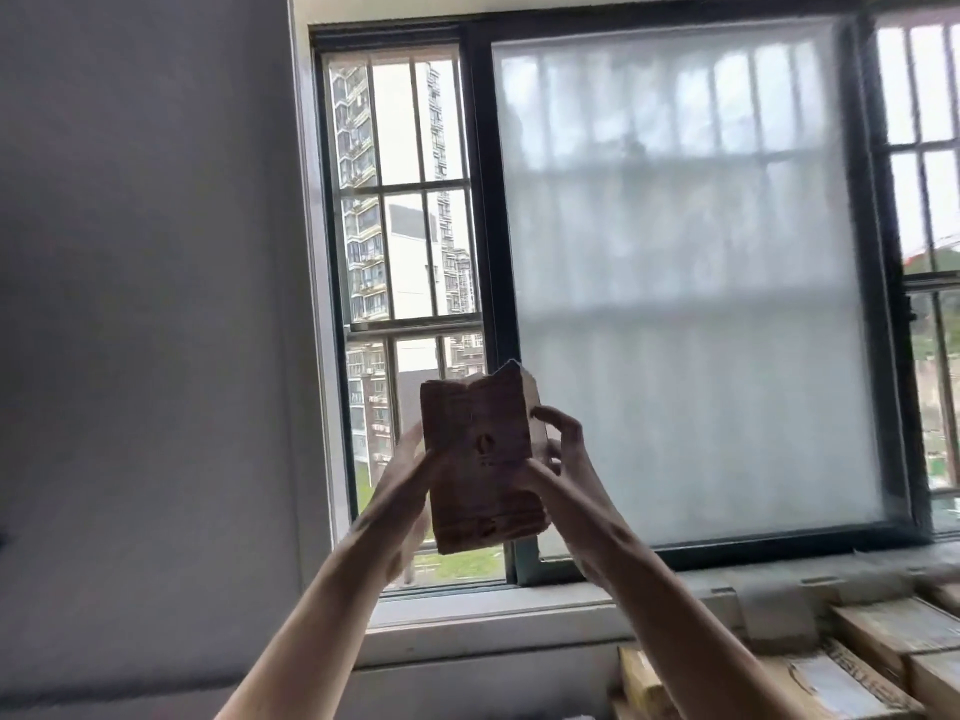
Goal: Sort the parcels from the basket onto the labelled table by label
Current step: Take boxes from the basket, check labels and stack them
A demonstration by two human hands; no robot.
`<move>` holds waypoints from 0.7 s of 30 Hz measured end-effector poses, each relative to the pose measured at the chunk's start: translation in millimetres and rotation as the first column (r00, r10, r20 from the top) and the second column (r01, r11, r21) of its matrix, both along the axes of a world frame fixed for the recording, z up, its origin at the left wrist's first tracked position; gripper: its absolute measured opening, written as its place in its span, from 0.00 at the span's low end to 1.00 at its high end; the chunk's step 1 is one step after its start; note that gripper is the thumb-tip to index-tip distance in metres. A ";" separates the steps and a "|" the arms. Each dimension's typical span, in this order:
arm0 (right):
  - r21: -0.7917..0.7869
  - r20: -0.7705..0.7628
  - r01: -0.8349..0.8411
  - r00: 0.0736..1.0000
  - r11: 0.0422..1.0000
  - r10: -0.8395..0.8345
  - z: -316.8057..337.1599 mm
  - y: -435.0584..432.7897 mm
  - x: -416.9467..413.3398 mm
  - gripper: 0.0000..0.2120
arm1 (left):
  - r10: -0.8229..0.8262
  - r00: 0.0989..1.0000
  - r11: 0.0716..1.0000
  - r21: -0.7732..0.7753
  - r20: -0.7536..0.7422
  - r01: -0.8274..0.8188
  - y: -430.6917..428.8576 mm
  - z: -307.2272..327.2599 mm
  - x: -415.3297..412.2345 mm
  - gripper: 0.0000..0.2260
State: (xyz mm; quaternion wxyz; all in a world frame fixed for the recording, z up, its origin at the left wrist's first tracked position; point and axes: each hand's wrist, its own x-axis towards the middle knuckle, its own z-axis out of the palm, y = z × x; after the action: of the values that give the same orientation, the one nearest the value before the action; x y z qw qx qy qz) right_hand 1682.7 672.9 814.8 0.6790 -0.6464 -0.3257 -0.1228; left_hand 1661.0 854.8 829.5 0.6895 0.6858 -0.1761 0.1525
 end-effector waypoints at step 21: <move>-0.297 0.601 0.567 0.736 0.768 -0.311 -28.6 13.8 -7.0 0.42 | 0.602 0.797 0.798 -0.071 0.046 -0.598 -42.4 0.6 10.1 0.57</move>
State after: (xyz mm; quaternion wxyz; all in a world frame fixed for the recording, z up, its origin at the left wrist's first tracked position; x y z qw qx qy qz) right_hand 1675.7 686.8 786.1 0.3405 -0.7900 -0.3478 -0.3730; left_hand 1671.1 812.5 830.2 0.6173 0.6824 0.0314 0.3902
